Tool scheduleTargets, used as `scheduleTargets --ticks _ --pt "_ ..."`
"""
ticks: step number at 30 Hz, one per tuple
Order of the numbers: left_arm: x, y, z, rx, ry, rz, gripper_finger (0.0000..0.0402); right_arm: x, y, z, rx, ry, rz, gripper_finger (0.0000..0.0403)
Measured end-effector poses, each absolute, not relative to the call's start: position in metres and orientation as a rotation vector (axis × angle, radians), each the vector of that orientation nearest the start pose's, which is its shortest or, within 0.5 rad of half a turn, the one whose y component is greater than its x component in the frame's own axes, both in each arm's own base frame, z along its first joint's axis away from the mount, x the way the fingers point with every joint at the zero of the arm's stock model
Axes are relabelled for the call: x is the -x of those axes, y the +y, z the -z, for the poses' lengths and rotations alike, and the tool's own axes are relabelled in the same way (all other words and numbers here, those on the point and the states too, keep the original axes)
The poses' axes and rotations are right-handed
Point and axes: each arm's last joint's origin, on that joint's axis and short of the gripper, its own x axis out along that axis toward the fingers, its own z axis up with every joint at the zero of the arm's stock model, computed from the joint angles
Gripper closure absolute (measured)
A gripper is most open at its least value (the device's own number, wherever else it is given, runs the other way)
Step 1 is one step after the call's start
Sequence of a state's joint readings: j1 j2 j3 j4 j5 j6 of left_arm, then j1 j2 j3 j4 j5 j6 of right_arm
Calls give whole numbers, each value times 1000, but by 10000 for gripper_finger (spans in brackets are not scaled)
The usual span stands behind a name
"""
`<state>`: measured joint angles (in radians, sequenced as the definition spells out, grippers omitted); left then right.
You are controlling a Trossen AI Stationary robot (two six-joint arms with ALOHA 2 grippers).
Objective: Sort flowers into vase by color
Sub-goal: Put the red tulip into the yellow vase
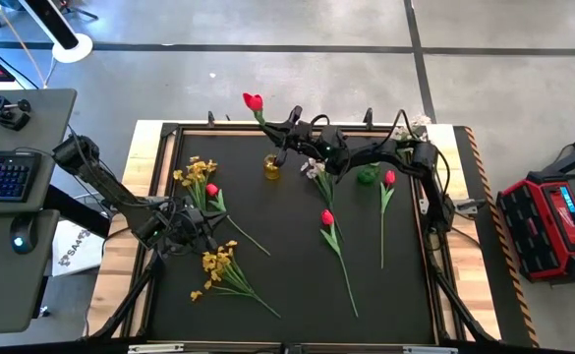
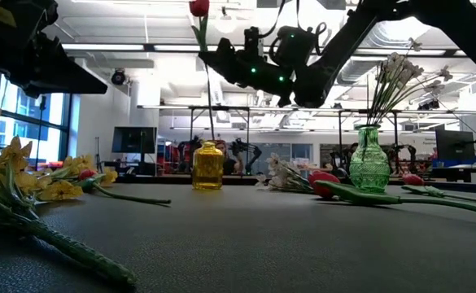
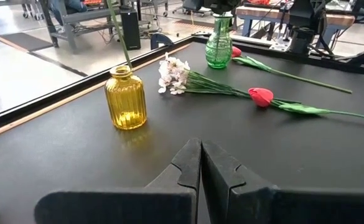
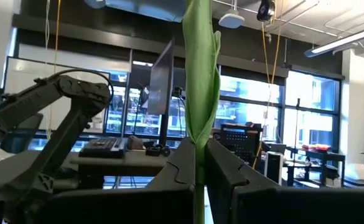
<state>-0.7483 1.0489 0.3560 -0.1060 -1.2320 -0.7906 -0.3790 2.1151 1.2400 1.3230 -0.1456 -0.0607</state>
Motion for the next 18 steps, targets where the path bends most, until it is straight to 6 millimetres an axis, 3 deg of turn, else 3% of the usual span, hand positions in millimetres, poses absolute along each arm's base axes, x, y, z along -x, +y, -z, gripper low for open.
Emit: scheduleTargets --ticks 12,18 --pt "-143 -95 -167 87 228 -581 401 -430 -162 -203 154 -419 265 403" --pt "-143 -95 -167 87 228 -582 401 -434 -162 -208 159 -443 263 403"
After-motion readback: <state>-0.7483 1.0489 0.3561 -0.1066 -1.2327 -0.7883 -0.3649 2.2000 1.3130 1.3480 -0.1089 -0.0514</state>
